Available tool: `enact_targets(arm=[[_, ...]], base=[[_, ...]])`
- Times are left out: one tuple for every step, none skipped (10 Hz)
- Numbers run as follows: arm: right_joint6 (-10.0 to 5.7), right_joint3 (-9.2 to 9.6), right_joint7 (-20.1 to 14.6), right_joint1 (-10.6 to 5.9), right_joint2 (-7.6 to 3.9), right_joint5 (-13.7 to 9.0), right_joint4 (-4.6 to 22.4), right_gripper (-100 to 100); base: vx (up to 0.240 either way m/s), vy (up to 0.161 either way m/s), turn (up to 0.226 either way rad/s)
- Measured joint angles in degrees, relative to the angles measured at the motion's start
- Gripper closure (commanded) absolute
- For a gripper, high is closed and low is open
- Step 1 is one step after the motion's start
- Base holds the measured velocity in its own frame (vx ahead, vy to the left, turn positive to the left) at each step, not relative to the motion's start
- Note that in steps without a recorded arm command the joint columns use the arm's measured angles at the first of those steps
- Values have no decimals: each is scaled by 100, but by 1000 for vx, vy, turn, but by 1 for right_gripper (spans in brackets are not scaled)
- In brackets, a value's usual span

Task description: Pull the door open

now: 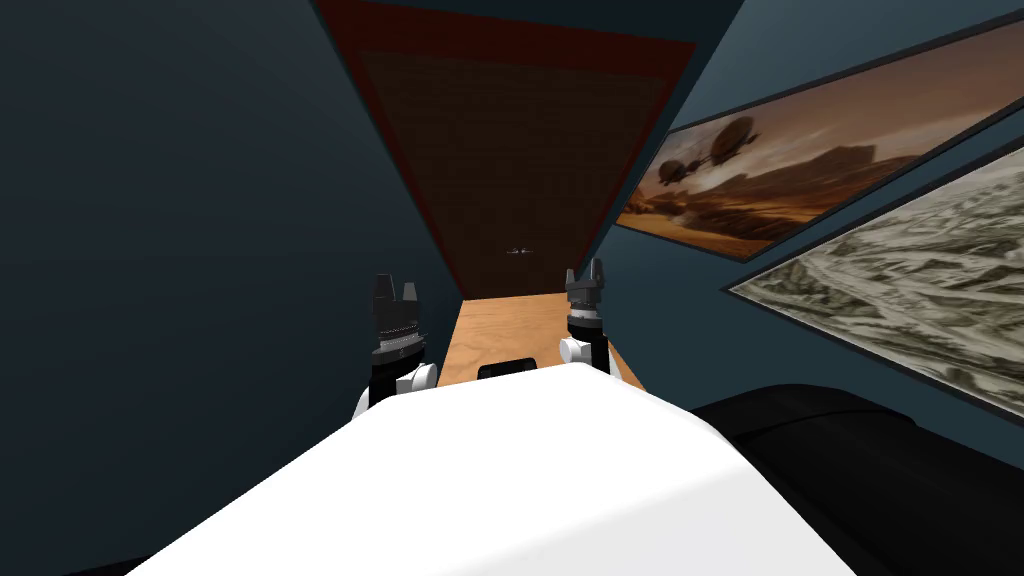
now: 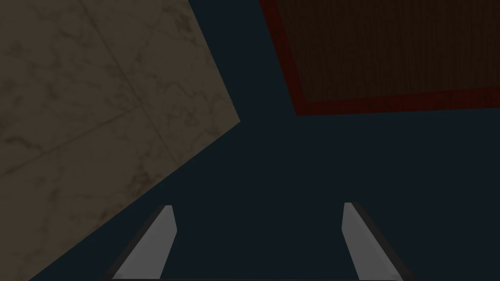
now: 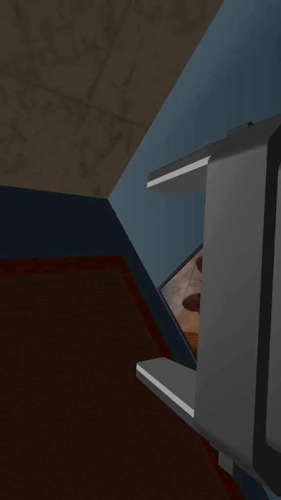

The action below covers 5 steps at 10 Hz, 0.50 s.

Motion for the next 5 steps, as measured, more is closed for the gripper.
enact_targets(arm=[[-7, -28, 0, -60, -28, 12, 113, -100], [-36, -45, -15, -59, -65, 22, 202, -100], [-74, -76, -34, -77, -108, 27, 309, -100], [-82, -119, -49, -139, -146, 36, 432, -100], [-123, -136, -60, -155, -175, 49, 556, -100]], base=[[184, -5, 26], [174, -28, 31], [142, -31, 49], [141, -24, 36], [170, -48, 35]])
